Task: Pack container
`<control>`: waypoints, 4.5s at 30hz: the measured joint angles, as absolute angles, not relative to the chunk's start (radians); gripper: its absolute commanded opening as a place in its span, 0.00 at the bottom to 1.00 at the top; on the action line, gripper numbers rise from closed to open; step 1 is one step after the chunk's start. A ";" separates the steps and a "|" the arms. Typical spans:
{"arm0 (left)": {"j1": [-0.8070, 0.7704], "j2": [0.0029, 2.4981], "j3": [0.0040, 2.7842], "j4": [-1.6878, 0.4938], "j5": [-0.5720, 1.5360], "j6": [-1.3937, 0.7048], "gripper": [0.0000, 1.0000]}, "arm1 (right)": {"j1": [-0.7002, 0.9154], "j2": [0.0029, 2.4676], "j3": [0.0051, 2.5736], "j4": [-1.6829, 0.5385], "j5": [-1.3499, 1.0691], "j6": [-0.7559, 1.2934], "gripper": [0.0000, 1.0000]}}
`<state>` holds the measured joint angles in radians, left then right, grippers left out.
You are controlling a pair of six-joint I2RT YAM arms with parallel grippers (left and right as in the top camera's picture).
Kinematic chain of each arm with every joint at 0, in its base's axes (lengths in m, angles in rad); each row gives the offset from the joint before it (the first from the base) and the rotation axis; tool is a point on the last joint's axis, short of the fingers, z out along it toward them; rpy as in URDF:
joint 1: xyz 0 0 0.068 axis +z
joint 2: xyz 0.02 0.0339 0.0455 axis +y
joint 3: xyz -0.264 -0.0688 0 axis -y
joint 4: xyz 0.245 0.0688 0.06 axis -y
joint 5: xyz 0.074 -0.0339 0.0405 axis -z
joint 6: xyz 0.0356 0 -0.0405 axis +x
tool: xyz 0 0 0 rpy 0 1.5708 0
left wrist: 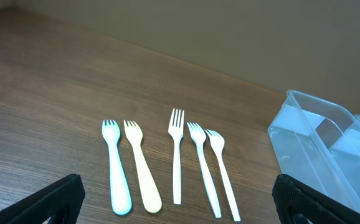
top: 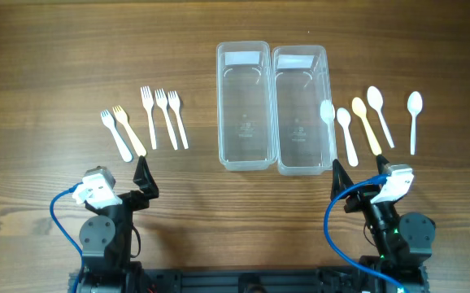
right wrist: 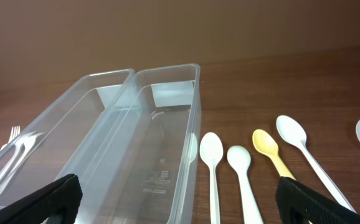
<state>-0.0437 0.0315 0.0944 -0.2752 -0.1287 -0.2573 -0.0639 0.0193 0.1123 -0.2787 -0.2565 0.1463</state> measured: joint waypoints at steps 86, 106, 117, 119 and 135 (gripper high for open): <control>0.034 1.314 1.054 -0.496 -0.033 -0.256 1.00 | -0.329 1.472 1.353 -0.806 -0.258 0.127 1.00; 0.044 1.315 1.054 -0.464 -0.052 -0.256 1.00 | -0.446 2.030 1.352 -0.633 -0.018 -0.022 0.63; 0.044 1.315 1.054 -0.494 -0.054 -0.256 1.00 | -0.446 2.051 1.353 -0.604 -0.018 0.001 0.23; 0.044 1.315 1.054 -0.494 -0.053 -0.256 1.00 | -0.446 2.051 1.353 -0.613 -0.017 -0.002 0.16; 0.044 1.315 1.054 -0.494 -0.054 -0.256 1.00 | -0.445 1.822 1.359 -0.680 -0.087 -0.001 0.04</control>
